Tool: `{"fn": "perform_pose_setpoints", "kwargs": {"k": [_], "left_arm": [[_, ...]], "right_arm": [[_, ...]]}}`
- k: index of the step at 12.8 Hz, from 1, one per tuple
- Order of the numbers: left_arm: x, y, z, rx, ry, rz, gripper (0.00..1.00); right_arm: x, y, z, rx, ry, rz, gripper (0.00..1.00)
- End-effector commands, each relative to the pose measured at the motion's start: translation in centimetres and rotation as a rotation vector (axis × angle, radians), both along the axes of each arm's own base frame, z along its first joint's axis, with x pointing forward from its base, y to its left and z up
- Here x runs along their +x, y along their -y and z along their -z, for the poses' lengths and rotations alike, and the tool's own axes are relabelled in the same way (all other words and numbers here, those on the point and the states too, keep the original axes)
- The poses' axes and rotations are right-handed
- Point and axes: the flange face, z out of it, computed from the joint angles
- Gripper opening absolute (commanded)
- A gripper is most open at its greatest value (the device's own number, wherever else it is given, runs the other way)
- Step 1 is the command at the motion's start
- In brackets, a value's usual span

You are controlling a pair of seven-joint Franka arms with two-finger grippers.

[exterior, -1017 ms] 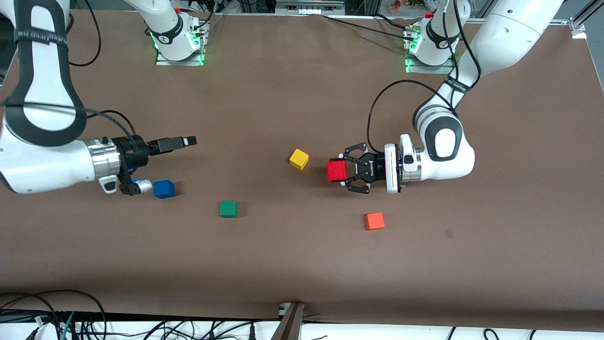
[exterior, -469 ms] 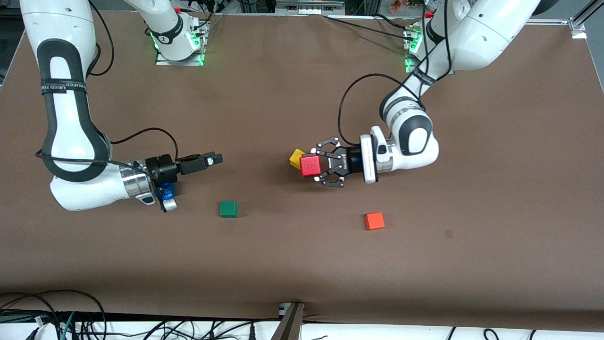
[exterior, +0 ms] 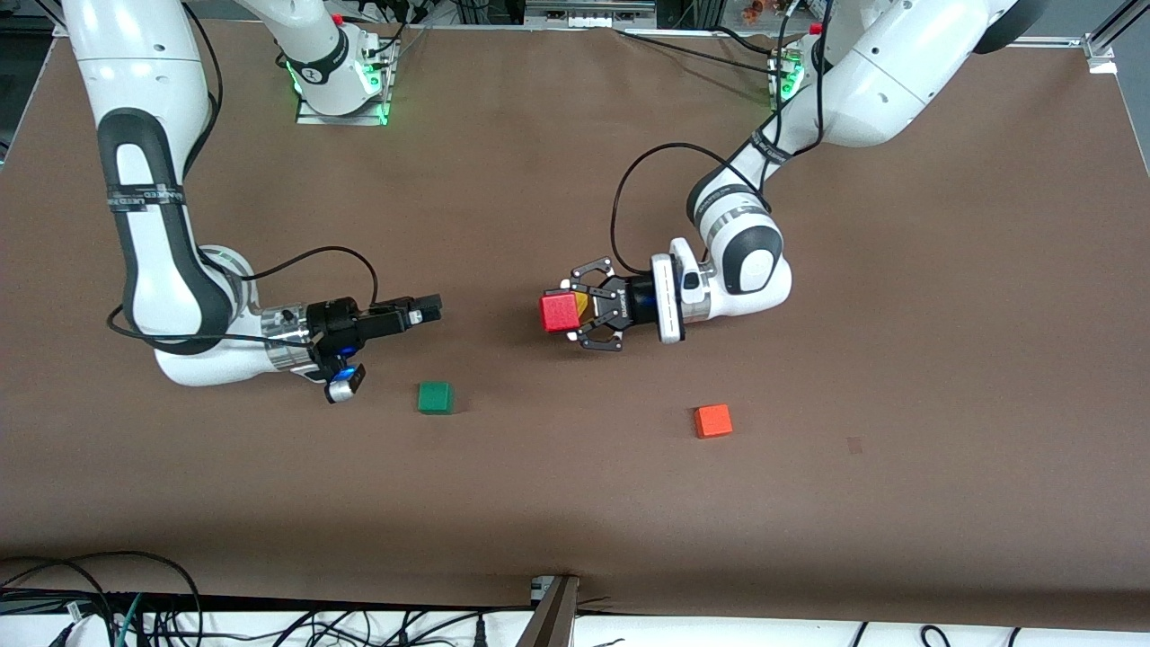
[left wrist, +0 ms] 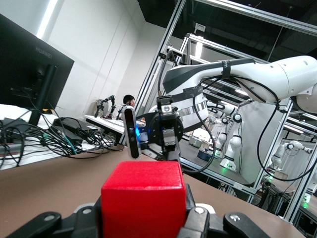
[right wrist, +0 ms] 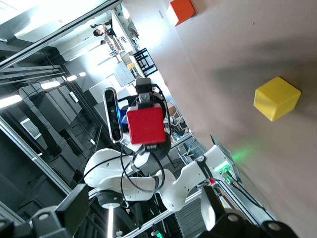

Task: Pass red block to right arm, stack on blue
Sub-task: 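Close the right gripper on the red cube held by the left gripper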

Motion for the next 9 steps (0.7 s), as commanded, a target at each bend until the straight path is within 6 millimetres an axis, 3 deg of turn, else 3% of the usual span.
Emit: {"fn": "perform_pose_setpoints", "kwargs": {"k": [1,5,9], "left_arm": [[0.8,2.1,0.2,-0.040,0.017,-0.026,0.02],[0.0,4.4,-0.3,-0.072,-0.002,-0.033,0.02],[0.2,4.7,0.0,-0.079,-0.005,-0.037,0.03]], "right_arm": [[-0.2,-1.7,0.3,0.012,0.069,0.029,1.00],[-0.3,-4.7,0.6,-0.007,0.096,0.061,1.00],[-0.5,-6.6,0.7,-0.029,0.109,0.077,1.00]]}}
